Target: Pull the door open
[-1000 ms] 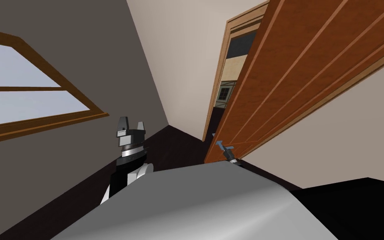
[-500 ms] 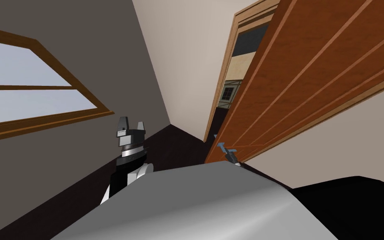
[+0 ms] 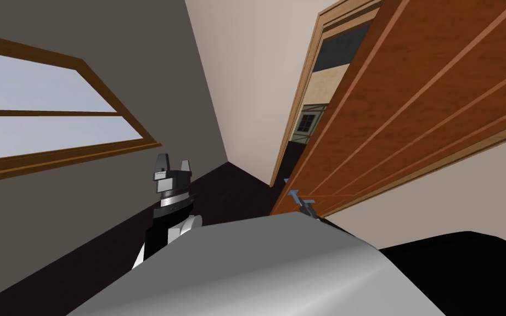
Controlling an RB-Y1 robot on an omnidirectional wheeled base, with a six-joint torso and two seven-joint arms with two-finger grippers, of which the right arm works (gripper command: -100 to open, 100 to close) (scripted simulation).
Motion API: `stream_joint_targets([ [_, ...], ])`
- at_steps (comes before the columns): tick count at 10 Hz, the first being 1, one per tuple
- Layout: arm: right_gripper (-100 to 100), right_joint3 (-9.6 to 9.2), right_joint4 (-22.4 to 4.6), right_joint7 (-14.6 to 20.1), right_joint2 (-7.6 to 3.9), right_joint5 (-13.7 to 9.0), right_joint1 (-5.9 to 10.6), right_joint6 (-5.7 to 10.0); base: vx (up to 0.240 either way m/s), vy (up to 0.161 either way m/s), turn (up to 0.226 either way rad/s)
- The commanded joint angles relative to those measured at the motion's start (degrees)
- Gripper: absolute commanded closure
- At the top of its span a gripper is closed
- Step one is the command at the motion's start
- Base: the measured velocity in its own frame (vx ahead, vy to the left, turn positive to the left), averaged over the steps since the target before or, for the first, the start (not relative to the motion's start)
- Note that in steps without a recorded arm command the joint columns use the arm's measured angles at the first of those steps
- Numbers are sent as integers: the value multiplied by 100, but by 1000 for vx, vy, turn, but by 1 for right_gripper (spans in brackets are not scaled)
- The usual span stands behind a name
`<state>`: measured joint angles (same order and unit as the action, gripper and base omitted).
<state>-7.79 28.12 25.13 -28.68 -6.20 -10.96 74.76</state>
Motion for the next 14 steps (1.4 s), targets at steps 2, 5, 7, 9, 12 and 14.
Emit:
stream_joint_targets([
  [2, 100, -16, 89, 6, -29, -4, -204, 122, -179, -44, 90],
  [5, 100, -27, 43, 24, -51, -5, -278, 253, -211, -45, 66],
  [7, 100, -59, -56, 26, -13, 17, -219, 310, -183, -38, 35],
  [9, 100, -86, -50, 19, 19, 43, -170, 258, 165, -2, 88],
  [12, 100, -111, 0, 2, 60, 74, -62, 142, 197, -11, 119],
  [14, 100, -136, 51, -18, 104, 107, 53, 17, 240, -27, 183],
])
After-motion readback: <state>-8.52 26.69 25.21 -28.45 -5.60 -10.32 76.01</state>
